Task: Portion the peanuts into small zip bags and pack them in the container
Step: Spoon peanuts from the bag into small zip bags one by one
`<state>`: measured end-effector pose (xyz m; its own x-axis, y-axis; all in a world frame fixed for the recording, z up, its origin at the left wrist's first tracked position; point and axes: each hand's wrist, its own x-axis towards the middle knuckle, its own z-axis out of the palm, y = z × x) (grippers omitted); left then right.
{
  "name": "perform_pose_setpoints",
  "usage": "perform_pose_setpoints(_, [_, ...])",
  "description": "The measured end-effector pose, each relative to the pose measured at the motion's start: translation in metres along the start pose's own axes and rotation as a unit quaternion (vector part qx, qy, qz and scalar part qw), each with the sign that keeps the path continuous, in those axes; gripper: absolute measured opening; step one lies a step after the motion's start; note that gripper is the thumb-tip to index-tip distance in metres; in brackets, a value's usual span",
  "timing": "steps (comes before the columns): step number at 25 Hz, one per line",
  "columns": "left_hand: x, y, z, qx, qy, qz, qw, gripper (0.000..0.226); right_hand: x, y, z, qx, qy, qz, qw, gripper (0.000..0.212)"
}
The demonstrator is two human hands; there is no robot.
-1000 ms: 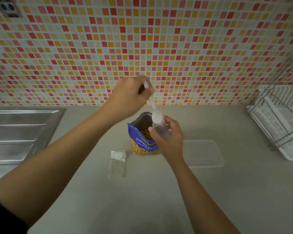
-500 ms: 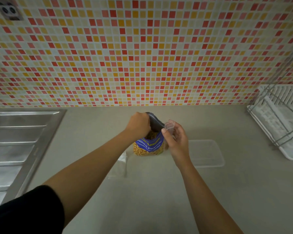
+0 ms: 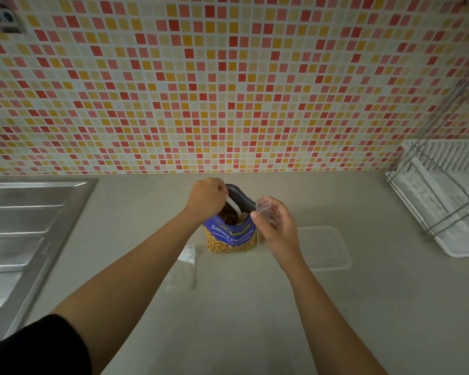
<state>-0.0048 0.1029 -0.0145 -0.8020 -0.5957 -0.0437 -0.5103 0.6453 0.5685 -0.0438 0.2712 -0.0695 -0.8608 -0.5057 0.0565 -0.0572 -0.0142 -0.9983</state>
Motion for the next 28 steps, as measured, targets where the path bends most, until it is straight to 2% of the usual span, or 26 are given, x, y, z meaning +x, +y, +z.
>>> perform_pose_setpoints(3, [-0.001,-0.005,-0.009,-0.047,0.005,-0.009,0.999,0.021,0.0,-0.002,-0.002,0.008,-0.007,0.001,1.0,0.04])
perform_pose_setpoints(6, [0.002,-0.013,-0.019,-0.124,0.008,-0.052,0.991,0.022,0.0,-0.003,-0.003,0.017,-0.014,0.008,1.0,0.037])
perform_pose_setpoints(9, [0.005,-0.024,-0.024,-0.194,0.006,-0.094,0.976,0.023,-0.003,-0.004,-0.003,0.008,-0.003,0.009,1.0,0.049])
perform_pose_setpoints(12, [0.007,-0.039,-0.028,-0.22,0.013,-0.108,0.969,0.023,-0.003,-0.009,-0.002,-0.046,0.03,-0.003,0.999,0.058])
perform_pose_setpoints(17, [0.008,-0.057,-0.032,-0.251,0.016,-0.107,0.962,0.022,0.002,-0.018,0.003,-0.189,0.053,-0.082,0.977,0.054])
perform_pose_setpoints(21, [0.006,-0.062,-0.041,-0.265,0.028,-0.092,0.96,0.022,0.004,-0.019,0.011,-0.272,0.053,-0.102,0.955,0.057])
perform_pose_setpoints(28, [0.0,-0.044,-0.072,-0.307,0.035,-0.06,0.949,0.024,0.008,-0.022,0.02,-0.334,0.041,-0.118,0.934,0.06])
